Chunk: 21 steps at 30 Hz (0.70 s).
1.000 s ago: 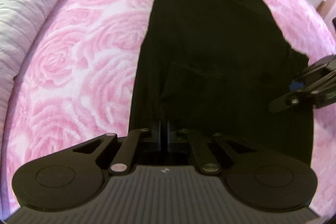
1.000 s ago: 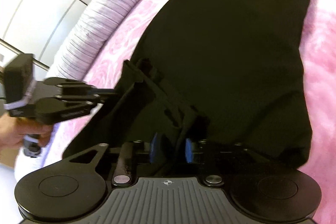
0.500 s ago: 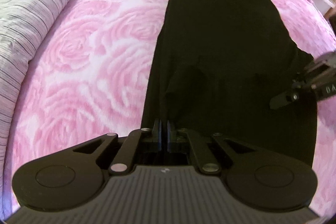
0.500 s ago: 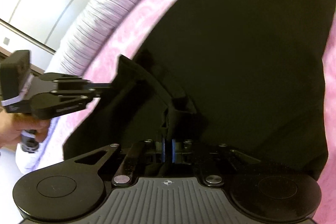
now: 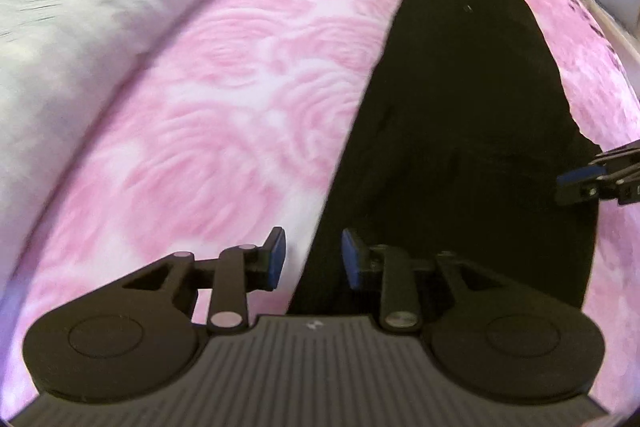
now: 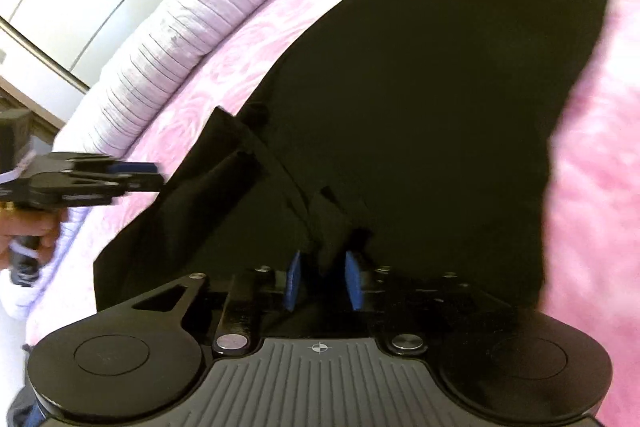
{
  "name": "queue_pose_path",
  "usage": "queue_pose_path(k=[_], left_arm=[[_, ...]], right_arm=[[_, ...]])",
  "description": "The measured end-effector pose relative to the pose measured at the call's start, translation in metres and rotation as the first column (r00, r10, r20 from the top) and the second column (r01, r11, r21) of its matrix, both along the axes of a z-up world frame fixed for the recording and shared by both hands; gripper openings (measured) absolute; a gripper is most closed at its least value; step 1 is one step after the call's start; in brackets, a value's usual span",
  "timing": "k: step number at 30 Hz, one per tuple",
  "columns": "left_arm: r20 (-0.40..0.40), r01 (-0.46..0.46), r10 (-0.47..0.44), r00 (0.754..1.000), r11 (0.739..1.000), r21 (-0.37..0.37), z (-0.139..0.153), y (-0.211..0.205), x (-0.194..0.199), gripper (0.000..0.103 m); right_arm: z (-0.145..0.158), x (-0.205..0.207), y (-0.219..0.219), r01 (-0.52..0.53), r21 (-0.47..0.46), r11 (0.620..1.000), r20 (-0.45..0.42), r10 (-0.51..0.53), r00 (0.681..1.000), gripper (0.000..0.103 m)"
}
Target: Fold clothes
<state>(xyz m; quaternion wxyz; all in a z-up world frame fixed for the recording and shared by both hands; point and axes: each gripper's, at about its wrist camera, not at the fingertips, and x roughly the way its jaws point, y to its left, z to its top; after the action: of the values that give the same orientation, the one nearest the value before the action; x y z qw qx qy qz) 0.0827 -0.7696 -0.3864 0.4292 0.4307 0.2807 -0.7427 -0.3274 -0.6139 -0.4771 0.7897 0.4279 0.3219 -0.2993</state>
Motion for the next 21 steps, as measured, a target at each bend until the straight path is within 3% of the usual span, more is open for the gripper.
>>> queue_pose_path(k=[4, 8, 13, 17, 21], left_arm=[[-0.006, -0.140, 0.140, 0.990, 0.990, 0.020, 0.016, 0.046, 0.050, 0.025], [-0.040, -0.273, 0.277, 0.960, 0.959, 0.079, 0.009, 0.081, 0.084, 0.025], [0.005, -0.184, 0.184, 0.983, 0.983, 0.012, -0.011, 0.086, 0.068, 0.029], [0.066, -0.071, 0.072, 0.995, 0.997, -0.021, -0.028, 0.085, 0.055, 0.020], [-0.017, -0.139, 0.139, 0.990, 0.990, 0.001, -0.035, 0.083, 0.069, 0.016]], right_arm=[[0.019, 0.008, 0.036, -0.103, -0.065, 0.993, -0.007, 0.103, 0.995, 0.037], [0.020, 0.049, 0.076, -0.257, -0.109, 0.960, -0.001, 0.258, 0.966, 0.040], [0.006, 0.094, 0.109, -0.353, -0.131, 0.927, 0.005, 0.357, 0.934, 0.044], [-0.008, 0.106, 0.117, -0.308, -0.079, 0.948, 0.005, 0.310, 0.951, 0.048], [-0.009, 0.089, 0.127, -0.206, -0.007, 0.979, 0.047, 0.206, 0.977, 0.048]])
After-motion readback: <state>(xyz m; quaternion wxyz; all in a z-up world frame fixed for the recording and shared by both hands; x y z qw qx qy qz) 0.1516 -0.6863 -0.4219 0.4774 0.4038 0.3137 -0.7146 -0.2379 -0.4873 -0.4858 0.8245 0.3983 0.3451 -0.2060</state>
